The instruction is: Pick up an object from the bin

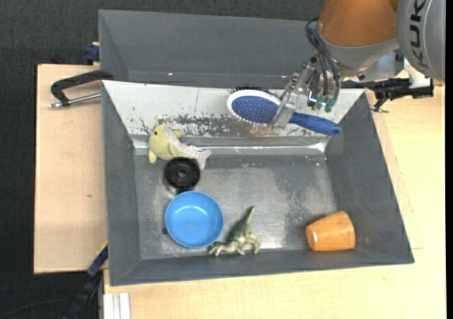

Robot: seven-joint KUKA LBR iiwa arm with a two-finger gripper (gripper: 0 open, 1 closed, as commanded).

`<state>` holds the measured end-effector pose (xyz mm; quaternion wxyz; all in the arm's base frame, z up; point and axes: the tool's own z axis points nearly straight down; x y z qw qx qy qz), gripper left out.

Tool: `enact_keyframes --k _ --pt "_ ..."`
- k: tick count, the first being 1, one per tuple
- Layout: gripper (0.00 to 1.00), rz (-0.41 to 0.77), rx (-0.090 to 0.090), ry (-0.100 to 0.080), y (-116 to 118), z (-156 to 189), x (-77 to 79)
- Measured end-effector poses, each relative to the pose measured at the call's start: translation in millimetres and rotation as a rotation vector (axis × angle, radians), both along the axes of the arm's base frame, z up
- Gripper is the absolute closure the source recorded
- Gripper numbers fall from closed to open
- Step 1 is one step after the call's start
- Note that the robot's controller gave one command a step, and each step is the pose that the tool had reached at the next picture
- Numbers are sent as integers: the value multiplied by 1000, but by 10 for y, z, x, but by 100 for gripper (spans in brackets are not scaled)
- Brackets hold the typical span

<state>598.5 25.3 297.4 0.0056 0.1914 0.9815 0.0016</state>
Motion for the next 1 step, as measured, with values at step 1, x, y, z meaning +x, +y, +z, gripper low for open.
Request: enact_keyframes --k 1 --pt "100 323 -2 13 96 -187 -461"
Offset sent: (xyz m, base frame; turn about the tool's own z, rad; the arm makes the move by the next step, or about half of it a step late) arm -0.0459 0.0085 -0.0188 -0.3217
